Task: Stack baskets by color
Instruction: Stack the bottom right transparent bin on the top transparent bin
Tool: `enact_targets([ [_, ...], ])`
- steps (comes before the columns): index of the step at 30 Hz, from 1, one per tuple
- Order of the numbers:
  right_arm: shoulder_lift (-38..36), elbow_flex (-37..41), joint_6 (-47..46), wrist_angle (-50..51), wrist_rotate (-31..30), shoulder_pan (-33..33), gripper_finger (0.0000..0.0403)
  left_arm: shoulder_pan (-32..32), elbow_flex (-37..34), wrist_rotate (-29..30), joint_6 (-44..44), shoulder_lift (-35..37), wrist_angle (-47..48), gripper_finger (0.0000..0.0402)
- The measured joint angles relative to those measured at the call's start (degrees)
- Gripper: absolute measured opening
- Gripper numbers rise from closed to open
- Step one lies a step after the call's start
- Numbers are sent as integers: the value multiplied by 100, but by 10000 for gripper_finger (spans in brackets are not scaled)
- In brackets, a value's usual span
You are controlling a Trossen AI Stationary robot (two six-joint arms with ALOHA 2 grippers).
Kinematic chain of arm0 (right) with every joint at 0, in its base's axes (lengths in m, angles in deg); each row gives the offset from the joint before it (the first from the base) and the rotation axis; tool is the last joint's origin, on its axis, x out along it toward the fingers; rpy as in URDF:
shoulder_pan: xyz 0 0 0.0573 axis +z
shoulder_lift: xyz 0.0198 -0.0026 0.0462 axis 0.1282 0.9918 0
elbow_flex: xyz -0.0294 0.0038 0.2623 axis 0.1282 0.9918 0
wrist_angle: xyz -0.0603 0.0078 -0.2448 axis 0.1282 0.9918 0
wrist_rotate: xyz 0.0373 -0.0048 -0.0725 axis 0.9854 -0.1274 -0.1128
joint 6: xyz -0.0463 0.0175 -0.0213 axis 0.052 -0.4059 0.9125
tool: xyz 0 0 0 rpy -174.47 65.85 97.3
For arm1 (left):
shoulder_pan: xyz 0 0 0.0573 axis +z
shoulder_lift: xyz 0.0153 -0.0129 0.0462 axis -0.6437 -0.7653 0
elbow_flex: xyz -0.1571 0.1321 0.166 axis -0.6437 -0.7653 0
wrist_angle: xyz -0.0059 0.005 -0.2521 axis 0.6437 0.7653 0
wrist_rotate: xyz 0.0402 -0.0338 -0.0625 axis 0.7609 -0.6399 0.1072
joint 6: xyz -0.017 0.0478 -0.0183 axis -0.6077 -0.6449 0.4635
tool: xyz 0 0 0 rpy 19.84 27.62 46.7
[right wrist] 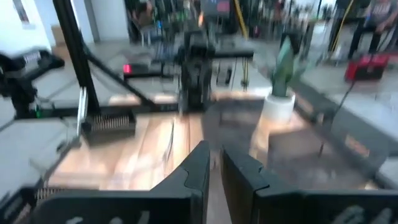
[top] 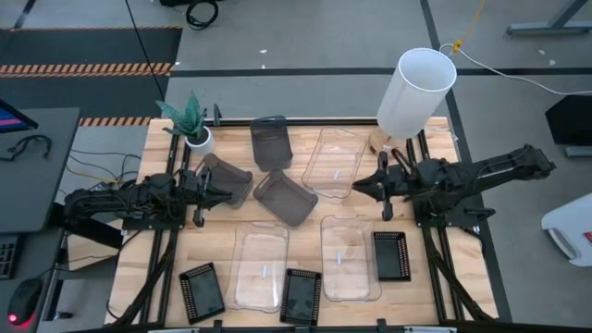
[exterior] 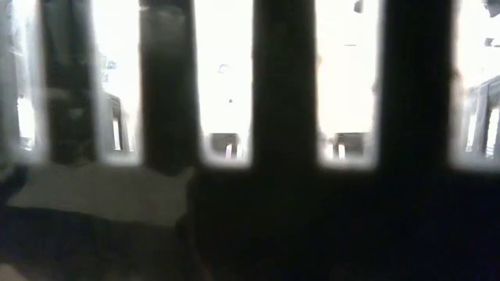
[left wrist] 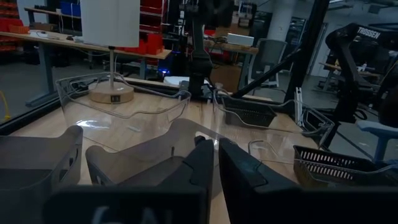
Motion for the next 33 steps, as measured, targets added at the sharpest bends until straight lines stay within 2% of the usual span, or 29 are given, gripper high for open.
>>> enact_targets([
  [7, 696, 4, -997, 1288, 746, -2, 43, 0, -2, -2, -1, 0, -1, 40],
  [13, 1265, 4, -1071, 1533, 1211, 25, 58, 1, 0, 0, -1, 0, 1, 35],
  [18, 1639, -167, -1188, 1950, 1118, 26, 102, -1, 0, 0, -1, 0, -1, 34],
  [22, 1975, -550, -1207, 2621, 607, 48, 142, 0, -1, 0, -1, 0, -1, 40],
  [26, 2175, -753, -1103, 2641, 547, 116, 173, -1, 0, -1, -1, 0, 1, 38],
  [33, 2546, -778, -950, 2656, 615, 42, 185, 0, -1, 0, -1, 0, -1, 30],
])
